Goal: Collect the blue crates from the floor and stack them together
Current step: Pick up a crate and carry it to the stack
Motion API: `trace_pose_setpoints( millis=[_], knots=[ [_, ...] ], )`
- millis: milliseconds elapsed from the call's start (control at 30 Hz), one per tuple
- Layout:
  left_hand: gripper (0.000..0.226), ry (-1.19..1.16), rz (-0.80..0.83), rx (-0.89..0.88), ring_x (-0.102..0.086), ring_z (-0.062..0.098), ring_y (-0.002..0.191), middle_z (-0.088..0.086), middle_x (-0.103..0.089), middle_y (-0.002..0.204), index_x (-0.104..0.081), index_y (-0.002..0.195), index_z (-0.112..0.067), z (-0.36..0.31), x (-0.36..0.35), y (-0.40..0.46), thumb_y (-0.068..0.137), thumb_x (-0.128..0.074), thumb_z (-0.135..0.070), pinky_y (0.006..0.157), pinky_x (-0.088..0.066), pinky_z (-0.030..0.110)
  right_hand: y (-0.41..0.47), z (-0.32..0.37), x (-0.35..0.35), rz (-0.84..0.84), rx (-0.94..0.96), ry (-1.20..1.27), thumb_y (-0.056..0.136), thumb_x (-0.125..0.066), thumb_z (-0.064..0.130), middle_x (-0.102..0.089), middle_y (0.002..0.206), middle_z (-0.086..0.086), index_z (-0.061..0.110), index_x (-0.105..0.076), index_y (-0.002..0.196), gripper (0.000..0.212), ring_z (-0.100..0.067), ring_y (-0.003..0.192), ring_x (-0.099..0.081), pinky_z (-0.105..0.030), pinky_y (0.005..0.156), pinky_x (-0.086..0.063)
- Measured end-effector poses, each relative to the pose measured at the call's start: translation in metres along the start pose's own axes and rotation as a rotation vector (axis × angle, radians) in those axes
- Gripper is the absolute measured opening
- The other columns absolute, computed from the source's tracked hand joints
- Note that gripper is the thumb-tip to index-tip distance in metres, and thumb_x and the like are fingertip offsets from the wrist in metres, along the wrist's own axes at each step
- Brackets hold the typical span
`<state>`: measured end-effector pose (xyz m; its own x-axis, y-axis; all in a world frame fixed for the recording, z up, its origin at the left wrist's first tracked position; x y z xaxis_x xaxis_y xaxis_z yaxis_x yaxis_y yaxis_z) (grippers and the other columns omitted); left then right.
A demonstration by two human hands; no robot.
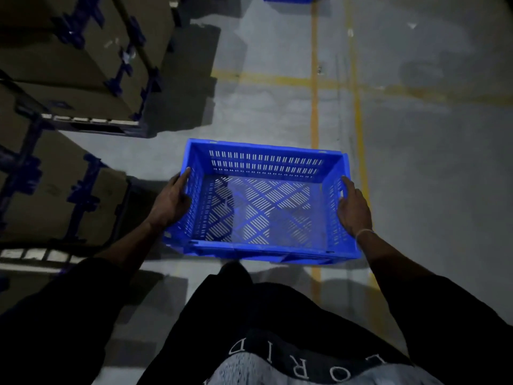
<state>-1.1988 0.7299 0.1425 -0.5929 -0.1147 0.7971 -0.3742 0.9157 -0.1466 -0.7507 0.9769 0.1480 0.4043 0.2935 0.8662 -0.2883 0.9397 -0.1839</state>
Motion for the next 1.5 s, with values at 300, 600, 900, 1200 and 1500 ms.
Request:
trace_pose_setpoints(
  millis=[300,600,900,1200,1500],
  knots=[
    [0.084,-0.021,0.013,-0.005,-0.056,0.043,0.125,0.02,-0.042,0.154,-0.025,0.162,-0.019,0.013,0.021,0.216,0.083,-0.051,-0.024,0.097,-0.051,0.052,0.199,0.051,-0.001,-0.026,-0.043,0.003,0.099,-0.046,0.011,-0.054,0.122,-0.019,0.032,-0.03,0.157,0.063,-0.044,0.101,-0.059,-0.046,0.08,-0.048],
    [0.074,0.042,0.012,-0.075,-0.059,0.044,0.119,0.021,-0.041,0.153,-0.025,0.162,-0.021,0.005,0.083,0.431,0.096,-0.058,-0.011,0.088,-0.055,0.054,0.383,0.116,0.021,-0.066,-0.047,0.032,0.098,-0.046,0.008,-0.052,0.13,-0.021,0.025,-0.03,0.158,0.064,-0.047,0.1,-0.059,-0.053,0.077,-0.052],
    [0.078,0.019,0.02,-0.051,-0.055,0.039,0.126,0.023,-0.04,0.153,-0.023,0.162,-0.015,-0.023,0.103,0.643,0.095,-0.063,-0.008,0.097,-0.051,0.056,0.601,0.14,0.037,-0.084,-0.028,0.018,0.099,-0.047,0.01,-0.052,0.128,-0.022,0.025,-0.03,0.158,0.063,-0.048,0.1,-0.059,-0.051,0.077,-0.05],
    [0.078,0.018,-0.008,-0.011,-0.058,0.04,0.122,0.021,-0.043,0.151,-0.025,0.161,-0.017,-0.069,0.129,0.851,0.094,-0.064,-0.016,0.096,-0.052,0.054,0.823,0.166,0.084,-0.09,-0.02,0.005,0.1,-0.046,0.012,-0.054,0.123,-0.02,0.028,-0.032,0.156,0.06,-0.048,0.101,-0.058,-0.052,0.078,-0.05],
    [0.081,0.023,-0.058,0.027,-0.058,0.043,0.123,0.022,-0.045,0.151,-0.028,0.16,-0.019,-0.075,0.155,1.046,0.087,-0.06,-0.028,0.095,-0.052,0.049,1.025,0.21,0.115,-0.089,0.035,-0.005,0.098,-0.047,0.01,-0.052,0.122,-0.022,0.024,-0.03,0.158,0.064,-0.049,0.097,-0.059,-0.05,0.075,-0.049]
  ],
)
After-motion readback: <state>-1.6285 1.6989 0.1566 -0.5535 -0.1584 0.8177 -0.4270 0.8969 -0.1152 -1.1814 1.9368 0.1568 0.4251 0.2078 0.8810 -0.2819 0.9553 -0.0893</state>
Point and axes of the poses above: each hand's wrist, its own y-axis towards the middle knuckle, its own x-axis out of the back of the hand, z = x × y, the point moved 6 cm from there along y, towards the middle knuckle
